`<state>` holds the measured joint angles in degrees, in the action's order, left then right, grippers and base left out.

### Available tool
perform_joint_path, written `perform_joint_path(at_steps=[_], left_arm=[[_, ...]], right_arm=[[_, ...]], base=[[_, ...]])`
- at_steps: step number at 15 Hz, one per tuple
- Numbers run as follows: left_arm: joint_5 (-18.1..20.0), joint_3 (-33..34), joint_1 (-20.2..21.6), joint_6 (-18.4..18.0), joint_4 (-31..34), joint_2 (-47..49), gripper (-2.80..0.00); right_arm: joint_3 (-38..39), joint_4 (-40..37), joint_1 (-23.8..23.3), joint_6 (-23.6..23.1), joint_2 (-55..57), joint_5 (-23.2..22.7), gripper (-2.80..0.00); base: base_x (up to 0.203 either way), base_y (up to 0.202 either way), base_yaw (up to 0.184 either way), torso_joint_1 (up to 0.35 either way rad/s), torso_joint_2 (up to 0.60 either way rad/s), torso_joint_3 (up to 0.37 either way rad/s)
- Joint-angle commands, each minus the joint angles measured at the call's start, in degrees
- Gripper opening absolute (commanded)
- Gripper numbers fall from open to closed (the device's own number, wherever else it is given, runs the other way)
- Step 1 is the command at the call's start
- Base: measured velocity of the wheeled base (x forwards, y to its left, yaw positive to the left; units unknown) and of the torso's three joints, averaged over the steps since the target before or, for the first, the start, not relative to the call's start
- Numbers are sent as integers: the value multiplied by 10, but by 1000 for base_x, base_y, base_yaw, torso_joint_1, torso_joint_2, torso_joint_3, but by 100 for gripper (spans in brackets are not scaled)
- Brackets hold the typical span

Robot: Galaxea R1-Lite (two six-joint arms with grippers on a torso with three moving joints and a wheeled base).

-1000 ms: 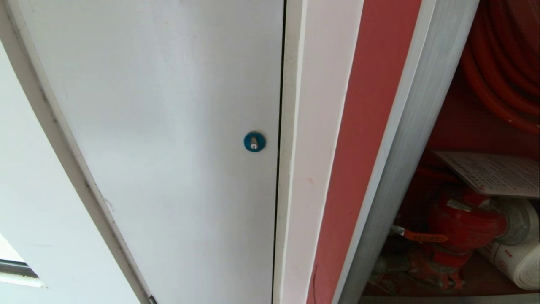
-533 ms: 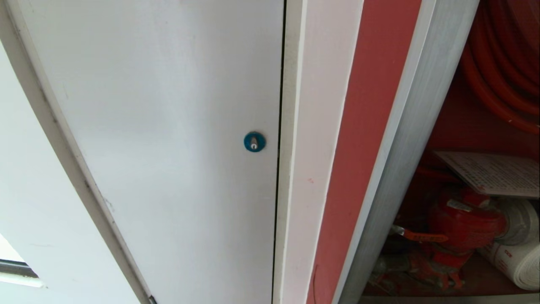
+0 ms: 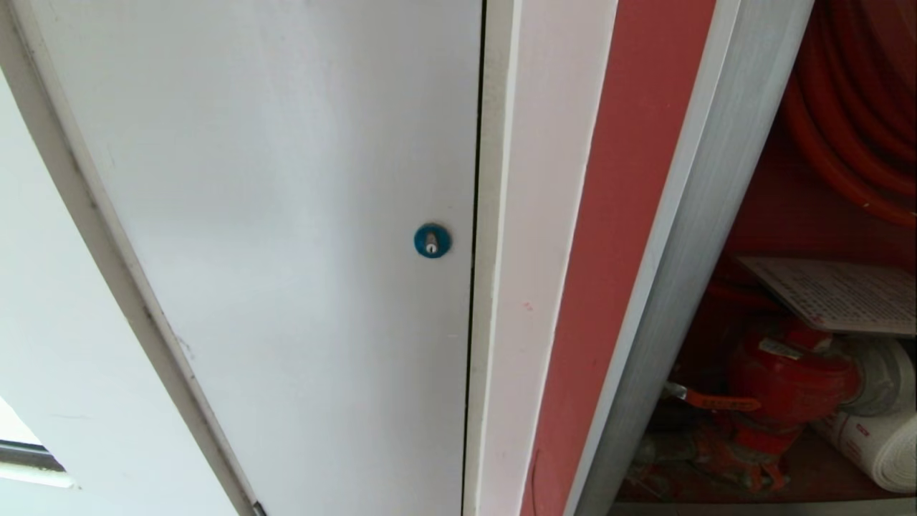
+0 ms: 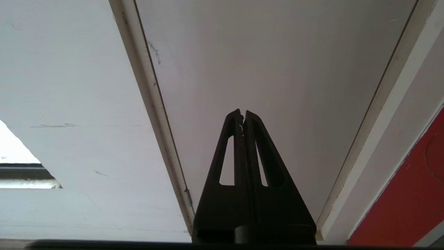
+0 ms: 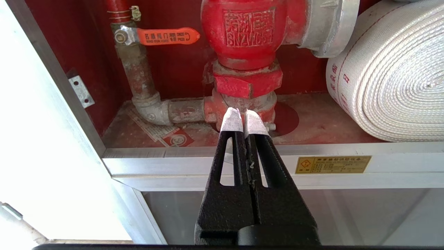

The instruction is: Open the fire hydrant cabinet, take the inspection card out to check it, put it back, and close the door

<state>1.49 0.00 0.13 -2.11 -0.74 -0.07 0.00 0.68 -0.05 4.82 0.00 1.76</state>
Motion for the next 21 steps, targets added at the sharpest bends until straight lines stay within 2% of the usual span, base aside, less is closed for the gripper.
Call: perform_joint_path(at_steps=[1, 21], left_arm=[[0, 6, 0, 0, 0, 1, -280], [0, 7, 0, -1, 0, 1, -280]], right_arm=[[2, 0, 0, 1, 0, 0, -280], [2, 0, 0, 0, 0, 0, -280]], base=[[0, 0, 0, 0, 0, 0], [0, 0, 0, 0, 0, 0]])
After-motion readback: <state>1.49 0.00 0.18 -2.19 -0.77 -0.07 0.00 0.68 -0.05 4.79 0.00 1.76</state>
